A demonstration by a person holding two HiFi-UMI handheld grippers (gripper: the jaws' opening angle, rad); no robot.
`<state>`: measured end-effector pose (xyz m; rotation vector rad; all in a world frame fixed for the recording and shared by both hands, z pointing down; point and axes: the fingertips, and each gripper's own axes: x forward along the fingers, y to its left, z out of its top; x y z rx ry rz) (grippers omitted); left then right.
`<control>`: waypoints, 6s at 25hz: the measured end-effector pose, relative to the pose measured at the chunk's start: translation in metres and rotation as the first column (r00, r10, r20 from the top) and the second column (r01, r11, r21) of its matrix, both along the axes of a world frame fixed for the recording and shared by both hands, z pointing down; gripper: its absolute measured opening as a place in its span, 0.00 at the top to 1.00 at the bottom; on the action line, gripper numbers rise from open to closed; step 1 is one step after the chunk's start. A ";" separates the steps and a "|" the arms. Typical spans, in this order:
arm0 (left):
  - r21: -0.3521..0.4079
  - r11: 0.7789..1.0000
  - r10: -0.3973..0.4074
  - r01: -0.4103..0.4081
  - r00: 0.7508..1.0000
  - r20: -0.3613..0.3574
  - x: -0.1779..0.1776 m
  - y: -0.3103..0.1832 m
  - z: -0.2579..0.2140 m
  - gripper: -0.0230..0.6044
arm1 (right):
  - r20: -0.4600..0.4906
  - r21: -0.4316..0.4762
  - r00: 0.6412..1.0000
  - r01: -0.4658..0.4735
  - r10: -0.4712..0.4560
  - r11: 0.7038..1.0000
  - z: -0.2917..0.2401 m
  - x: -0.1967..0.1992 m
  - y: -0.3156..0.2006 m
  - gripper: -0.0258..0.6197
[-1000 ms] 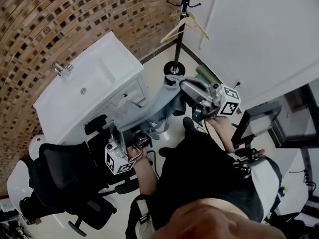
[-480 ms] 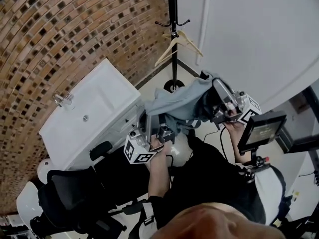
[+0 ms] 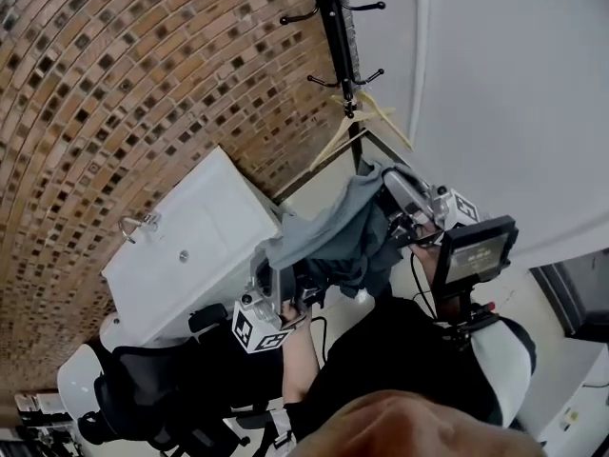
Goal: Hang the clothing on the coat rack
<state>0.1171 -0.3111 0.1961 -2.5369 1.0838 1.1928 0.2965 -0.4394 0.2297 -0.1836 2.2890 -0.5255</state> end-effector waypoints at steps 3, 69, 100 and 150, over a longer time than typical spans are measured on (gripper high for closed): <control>-0.013 1.000 -0.001 0.001 0.999 0.033 0.019 -0.034 0.001 0.94 | -0.006 0.014 1.000 -0.010 0.010 1.000 0.001 0.016 -0.035 0.93; 0.119 0.956 -0.257 0.267 0.962 -0.089 0.199 -0.471 -0.216 0.91 | -0.117 0.399 0.971 -0.146 0.208 0.905 -0.275 0.123 -0.413 0.92; 0.072 0.997 -0.023 -0.013 0.879 0.476 0.144 -0.139 0.031 0.96 | -0.546 0.266 0.652 -0.460 0.526 0.847 0.039 0.082 -0.031 0.96; 0.048 0.993 -0.116 0.105 0.891 0.438 0.251 -0.062 0.010 0.96 | -0.539 0.477 0.679 -0.241 0.498 0.845 0.001 0.144 0.049 0.96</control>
